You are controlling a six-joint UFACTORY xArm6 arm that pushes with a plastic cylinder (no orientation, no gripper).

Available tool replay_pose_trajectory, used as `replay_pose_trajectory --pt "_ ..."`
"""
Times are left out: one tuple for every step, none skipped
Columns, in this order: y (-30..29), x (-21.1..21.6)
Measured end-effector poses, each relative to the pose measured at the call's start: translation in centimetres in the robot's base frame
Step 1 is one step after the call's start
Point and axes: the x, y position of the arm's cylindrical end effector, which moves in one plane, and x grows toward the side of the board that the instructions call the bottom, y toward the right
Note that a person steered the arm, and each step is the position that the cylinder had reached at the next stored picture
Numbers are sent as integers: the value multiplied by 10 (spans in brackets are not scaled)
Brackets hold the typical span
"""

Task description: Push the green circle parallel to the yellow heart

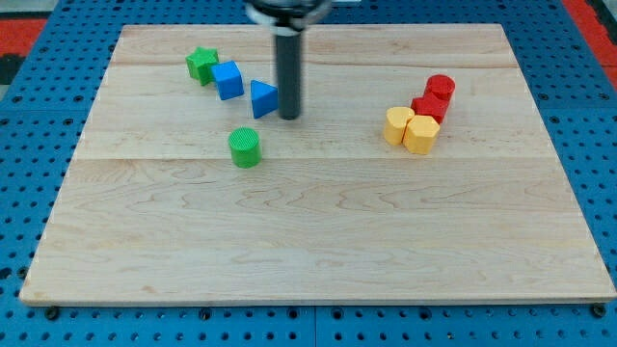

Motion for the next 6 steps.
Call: replay_pose_trajectory --pt "-23 21" --pt "33 117" --pt "27 143" --pt "-1 159" --pt "-37 104" --pt "-6 63"
